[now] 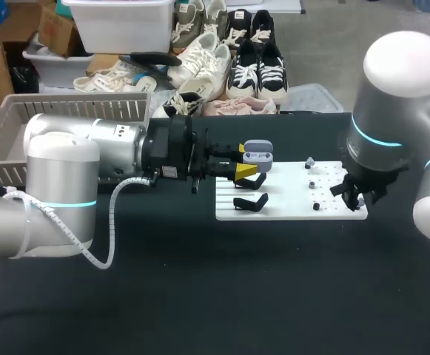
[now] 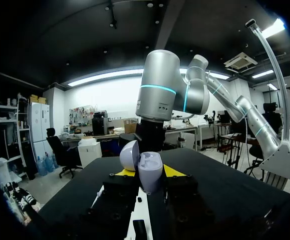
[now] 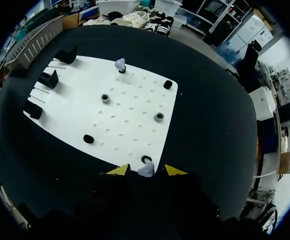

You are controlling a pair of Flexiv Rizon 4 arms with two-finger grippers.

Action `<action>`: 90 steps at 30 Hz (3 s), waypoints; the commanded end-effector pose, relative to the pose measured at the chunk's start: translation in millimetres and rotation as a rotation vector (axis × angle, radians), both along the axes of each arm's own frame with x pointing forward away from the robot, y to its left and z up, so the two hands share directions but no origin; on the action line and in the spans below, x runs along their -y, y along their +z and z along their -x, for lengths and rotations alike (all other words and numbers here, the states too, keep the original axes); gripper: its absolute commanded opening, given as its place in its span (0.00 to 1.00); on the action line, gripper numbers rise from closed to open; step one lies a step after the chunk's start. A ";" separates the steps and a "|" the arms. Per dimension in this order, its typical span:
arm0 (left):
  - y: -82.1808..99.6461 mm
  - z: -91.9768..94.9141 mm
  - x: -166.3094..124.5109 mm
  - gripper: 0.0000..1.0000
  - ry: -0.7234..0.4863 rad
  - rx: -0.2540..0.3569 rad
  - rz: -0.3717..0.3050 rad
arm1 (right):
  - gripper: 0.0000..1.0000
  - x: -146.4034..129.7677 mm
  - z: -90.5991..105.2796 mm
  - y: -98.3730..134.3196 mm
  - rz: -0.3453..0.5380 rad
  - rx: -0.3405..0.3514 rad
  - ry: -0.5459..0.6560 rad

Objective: Pick up each earbud case from the left stands, insert the matching earbuds, close the lid, and place the case in the box.

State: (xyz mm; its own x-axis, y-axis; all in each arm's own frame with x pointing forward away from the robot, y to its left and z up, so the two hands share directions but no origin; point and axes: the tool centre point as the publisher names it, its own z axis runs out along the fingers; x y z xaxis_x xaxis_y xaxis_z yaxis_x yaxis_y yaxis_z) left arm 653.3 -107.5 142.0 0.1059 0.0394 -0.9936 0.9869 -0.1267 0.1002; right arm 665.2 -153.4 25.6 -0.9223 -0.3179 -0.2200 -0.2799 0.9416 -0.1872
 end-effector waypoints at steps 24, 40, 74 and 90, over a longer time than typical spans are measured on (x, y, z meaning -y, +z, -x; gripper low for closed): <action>-0.2 0.6 0.0 0.00 0.003 0.001 0.001 | 0.14 -0.2 -0.4 -9.0 0.008 -0.015 -0.005; -0.2 0.6 0.0 0.00 0.003 0.001 0.001 | 0.00 -0.9 4.1 -1.0 0.026 0.004 -0.001; -0.2 0.6 0.0 0.00 0.003 0.001 0.001 | 0.00 -111.6 59.5 142.2 -0.020 0.030 0.203; -0.2 0.6 0.0 0.00 0.003 0.001 0.001 | 0.00 -161.8 91.0 178.8 0.008 0.023 0.313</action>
